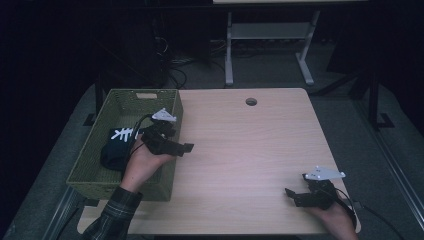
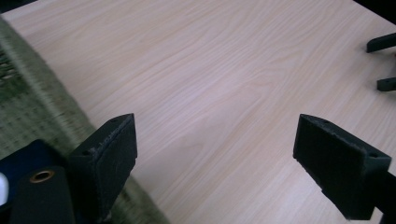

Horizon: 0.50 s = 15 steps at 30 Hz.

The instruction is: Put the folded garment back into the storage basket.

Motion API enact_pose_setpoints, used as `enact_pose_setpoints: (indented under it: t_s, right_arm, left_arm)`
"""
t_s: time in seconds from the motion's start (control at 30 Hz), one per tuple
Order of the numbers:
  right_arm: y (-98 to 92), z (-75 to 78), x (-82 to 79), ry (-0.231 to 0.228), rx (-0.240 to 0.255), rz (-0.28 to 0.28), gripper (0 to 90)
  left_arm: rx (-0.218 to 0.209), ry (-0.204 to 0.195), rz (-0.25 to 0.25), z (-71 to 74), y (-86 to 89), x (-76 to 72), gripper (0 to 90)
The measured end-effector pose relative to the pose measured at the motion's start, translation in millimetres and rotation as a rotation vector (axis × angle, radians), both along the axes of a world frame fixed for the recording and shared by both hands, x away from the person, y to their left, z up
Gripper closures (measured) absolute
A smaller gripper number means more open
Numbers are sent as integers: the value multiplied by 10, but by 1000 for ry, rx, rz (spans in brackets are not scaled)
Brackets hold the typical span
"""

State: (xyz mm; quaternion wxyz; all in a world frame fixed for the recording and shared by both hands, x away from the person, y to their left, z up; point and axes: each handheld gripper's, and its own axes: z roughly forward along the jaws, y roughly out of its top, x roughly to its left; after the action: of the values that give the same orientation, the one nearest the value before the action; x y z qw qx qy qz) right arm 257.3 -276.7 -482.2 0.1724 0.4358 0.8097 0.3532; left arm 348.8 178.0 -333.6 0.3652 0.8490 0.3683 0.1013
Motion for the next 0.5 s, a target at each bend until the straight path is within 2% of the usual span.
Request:
enact_pose_setpoints:
  t_s: [0.23,0.3,0.5]
  right_arm:
    - [1,0,0,1,0,-1,128]
    - [0,0,0,0,0,0,128]
    - [0,0,0,0,0,0,127]
  left_arm:
    - [-22,17,-54,-106,-249,-59,133]
    - [-11,10,-73,-133,-333,-85,133]
    - [-21,9,-120,-251,-542,-159,132]
